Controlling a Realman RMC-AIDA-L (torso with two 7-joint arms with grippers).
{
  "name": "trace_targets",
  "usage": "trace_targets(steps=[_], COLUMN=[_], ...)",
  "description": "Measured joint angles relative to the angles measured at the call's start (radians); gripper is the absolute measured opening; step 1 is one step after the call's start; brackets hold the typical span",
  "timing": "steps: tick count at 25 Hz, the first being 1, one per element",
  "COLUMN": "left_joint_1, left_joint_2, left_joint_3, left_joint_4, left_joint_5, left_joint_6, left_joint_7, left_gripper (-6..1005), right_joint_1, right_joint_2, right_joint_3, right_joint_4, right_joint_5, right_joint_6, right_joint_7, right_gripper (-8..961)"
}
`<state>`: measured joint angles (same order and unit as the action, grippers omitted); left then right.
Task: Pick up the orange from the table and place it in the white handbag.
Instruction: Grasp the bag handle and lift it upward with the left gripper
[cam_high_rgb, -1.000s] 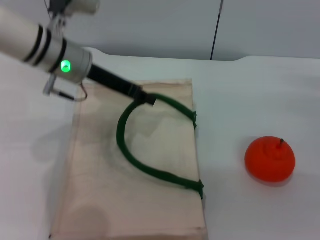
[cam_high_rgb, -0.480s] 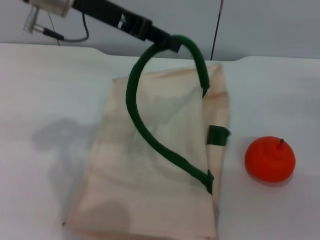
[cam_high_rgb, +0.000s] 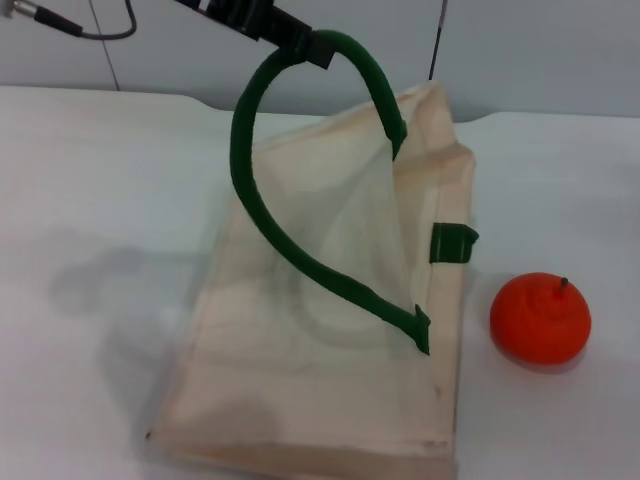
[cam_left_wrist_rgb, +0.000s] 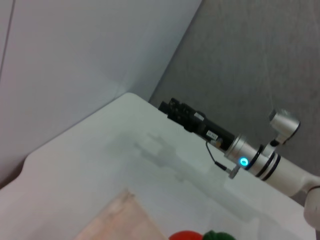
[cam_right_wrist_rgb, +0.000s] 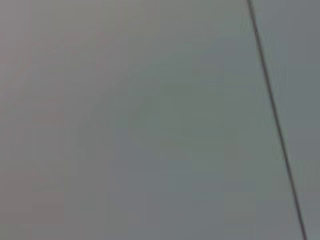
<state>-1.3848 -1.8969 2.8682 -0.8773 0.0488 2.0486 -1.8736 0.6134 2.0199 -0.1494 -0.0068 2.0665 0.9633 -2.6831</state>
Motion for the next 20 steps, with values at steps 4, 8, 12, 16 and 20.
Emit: trace_targets(steps=[4,8,12,16,20], left_joint_1=[-0.032,-0.064,-0.086,-0.061,-0.005], left_joint_2=[0.005,0.011,0.011,0.005,-0.002], left_joint_3=[0.0,0.001,-0.001,-0.001,-0.002], left_joint_4=[0.002,0.005,0.007,0.007,-0.022], left_joint_5=[0.02,0.049,0.029,-0.075,-0.167], left_joint_6=[0.008,0.012,0.014,0.011,0.006], left_joint_7=[-0.009,-0.011,-0.015,0.018,0.121], left_gripper=[133,133,132,131,130], right_joint_1=[-0.022,-0.029,-0.028,-0.022,-0.008], right_joint_2=[-0.001,-0.003,-0.003,-0.004,-0.004], right_joint_3=[-0.004,-0.004,-0.004,-0.003,-0.002], right_joint_4=[-0.042,-0.11,-0.177,-0.191,-0.191], right_joint_5=[-0.047,-0.182,-0.318,-0.349,-0.349], right_joint_6=[-0.006,-0.042,-0.052,-0.069,-0.091], right_joint_7=[0.09,0.234,0.371,0.406,0.406], right_gripper=[841,840,839,837,836])
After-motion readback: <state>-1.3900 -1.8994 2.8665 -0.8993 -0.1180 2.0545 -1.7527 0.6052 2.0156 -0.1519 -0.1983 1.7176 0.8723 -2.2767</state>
